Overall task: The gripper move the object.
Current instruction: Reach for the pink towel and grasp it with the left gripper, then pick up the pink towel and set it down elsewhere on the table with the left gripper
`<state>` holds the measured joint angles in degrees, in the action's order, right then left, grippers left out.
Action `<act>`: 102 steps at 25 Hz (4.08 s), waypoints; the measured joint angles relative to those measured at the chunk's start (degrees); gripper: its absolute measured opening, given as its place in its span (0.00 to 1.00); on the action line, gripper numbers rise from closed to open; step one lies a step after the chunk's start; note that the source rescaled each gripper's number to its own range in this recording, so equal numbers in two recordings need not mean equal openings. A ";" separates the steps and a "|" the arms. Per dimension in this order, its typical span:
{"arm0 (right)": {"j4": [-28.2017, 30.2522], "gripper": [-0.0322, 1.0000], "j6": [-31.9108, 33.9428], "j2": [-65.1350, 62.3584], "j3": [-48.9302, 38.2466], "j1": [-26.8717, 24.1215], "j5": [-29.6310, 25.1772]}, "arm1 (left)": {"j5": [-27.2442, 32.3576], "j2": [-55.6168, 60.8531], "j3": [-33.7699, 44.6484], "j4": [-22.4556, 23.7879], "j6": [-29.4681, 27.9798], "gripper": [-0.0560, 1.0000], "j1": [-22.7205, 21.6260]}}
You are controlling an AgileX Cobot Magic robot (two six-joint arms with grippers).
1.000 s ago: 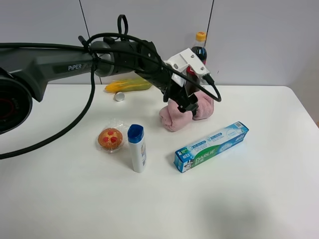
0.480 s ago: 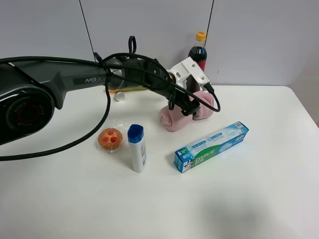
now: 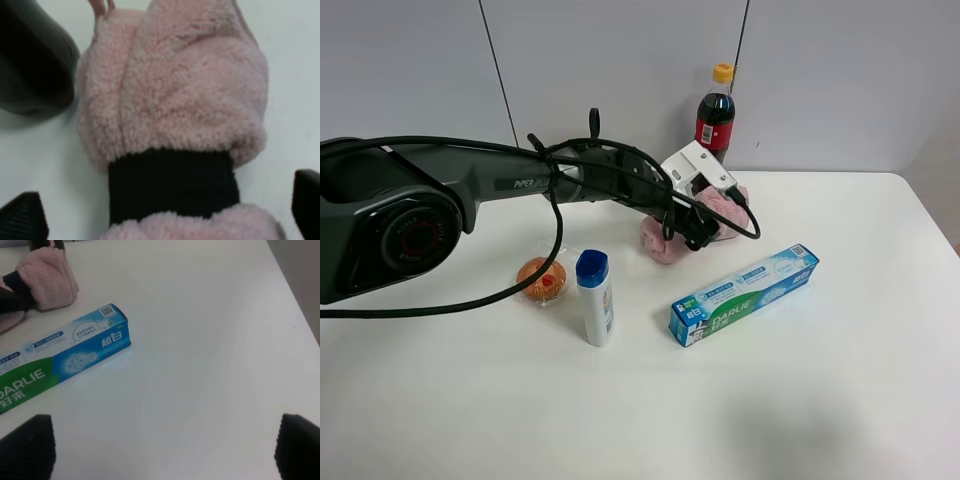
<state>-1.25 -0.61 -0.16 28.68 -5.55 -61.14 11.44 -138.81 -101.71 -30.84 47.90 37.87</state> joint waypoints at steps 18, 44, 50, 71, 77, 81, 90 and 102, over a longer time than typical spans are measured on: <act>0.00 1.00 0.00 0.00 0.00 0.00 0.00 | -2.04 -3.86 -0.05 -3.01 0.00 0.90 0.00; 0.00 1.00 0.00 0.00 0.00 0.00 0.00 | 29.42 21.23 -0.04 4.77 -2.13 0.06 -0.13; 0.00 1.00 0.00 0.00 0.00 0.00 0.00 | 39.52 27.05 0.01 15.06 -16.35 0.06 -4.21; 0.00 1.00 0.00 0.00 0.00 0.00 0.00 | 16.28 38.84 29.72 25.48 -51.50 0.06 -25.58; 0.00 1.00 0.00 0.00 0.00 0.00 0.00 | 2.76 41.11 43.53 23.31 -51.70 0.06 -27.38; 0.00 1.00 0.00 0.00 0.00 0.00 0.00 | -4.42 41.11 50.48 23.20 -52.28 0.06 -29.52; 0.00 1.00 0.00 0.00 0.00 0.00 0.00 | -12.41 41.00 59.29 23.19 -55.47 0.06 -32.15; 0.00 1.00 0.00 0.00 0.00 0.00 0.00 | -22.69 32.75 62.07 23.14 -55.52 0.06 -32.15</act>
<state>-1.25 -0.61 -0.16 28.68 -5.55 -61.14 -11.25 -106.06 -39.63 -7.70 -7.62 5.73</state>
